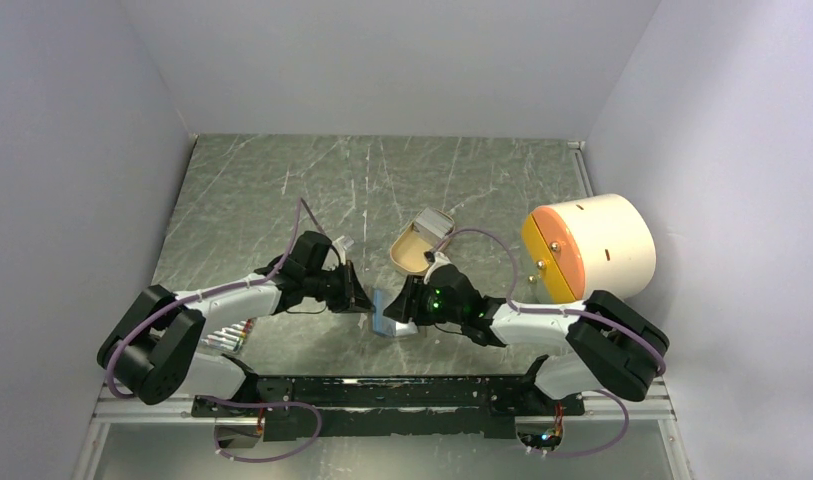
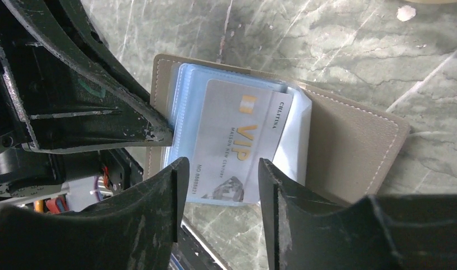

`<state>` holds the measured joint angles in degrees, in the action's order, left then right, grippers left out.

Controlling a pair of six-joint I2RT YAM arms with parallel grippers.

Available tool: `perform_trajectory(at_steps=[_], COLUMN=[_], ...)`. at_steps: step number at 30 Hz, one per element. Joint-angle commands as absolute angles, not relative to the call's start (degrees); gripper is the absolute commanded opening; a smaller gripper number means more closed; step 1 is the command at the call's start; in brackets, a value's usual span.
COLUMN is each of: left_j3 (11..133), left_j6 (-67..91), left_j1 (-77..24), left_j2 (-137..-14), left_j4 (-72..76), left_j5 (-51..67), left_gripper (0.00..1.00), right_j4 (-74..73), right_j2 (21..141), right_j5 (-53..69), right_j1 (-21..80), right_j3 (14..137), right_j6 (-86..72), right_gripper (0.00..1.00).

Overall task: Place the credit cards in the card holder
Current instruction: Turn over the card slot in the card holder.

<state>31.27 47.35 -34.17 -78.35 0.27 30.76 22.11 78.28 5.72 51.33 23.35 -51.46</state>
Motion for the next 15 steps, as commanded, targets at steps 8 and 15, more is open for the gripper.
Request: perform_trajectory(at_steps=[8, 15], left_j3=[33.22, 37.54], left_j6=[47.08, 45.95], left_j1=[-34.87, -35.01], left_j2=[-77.63, -76.3], left_j4=[-0.15, -9.76], left_j5=[30.33, 26.45], left_gripper=[0.09, 0.09], right_j4=[22.89, 20.54], right_j2=[80.91, 79.57], right_j5=[8.89, 6.7], right_j1=[52.02, 52.17], right_j3=[26.72, 26.4], right_j6=[-52.02, -51.67], right_gripper=[0.66, 0.58])
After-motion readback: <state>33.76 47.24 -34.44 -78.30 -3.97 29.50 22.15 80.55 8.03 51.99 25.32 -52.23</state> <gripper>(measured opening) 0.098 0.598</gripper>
